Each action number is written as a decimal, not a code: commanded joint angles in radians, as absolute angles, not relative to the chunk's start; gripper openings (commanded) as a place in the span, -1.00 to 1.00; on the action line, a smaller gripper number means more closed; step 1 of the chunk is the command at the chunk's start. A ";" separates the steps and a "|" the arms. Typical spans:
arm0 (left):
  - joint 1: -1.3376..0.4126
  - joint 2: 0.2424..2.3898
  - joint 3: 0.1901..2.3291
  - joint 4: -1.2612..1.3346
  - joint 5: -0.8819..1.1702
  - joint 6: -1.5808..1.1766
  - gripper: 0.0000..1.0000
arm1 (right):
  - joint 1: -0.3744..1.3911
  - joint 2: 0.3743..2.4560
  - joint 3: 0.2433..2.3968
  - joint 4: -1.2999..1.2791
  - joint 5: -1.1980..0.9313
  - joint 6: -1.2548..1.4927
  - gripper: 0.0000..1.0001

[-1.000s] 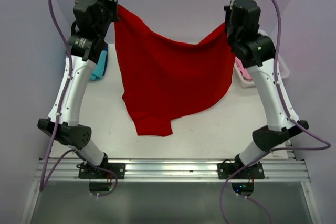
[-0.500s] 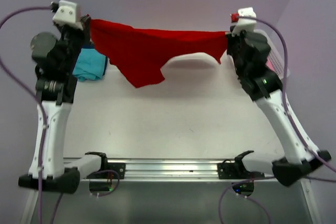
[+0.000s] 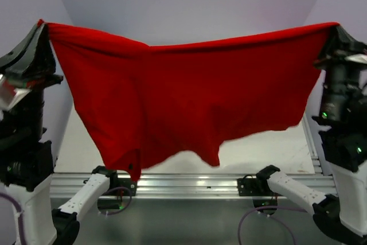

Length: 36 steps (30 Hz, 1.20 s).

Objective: Fold and stack the t-shirts
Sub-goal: Flatten the tshirt out

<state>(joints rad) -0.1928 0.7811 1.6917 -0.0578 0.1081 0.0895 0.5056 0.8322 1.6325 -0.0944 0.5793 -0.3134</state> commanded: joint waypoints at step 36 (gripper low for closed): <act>-0.063 1.913 1.445 0.192 -0.135 -0.037 -1.00 | 0.279 2.304 2.039 -0.511 0.673 0.184 -1.00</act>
<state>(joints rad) -0.0723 1.9057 1.4014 0.1257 -0.1650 -0.0013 0.2920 2.2856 1.9644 -0.5236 0.6605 0.1646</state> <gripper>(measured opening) 0.012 0.015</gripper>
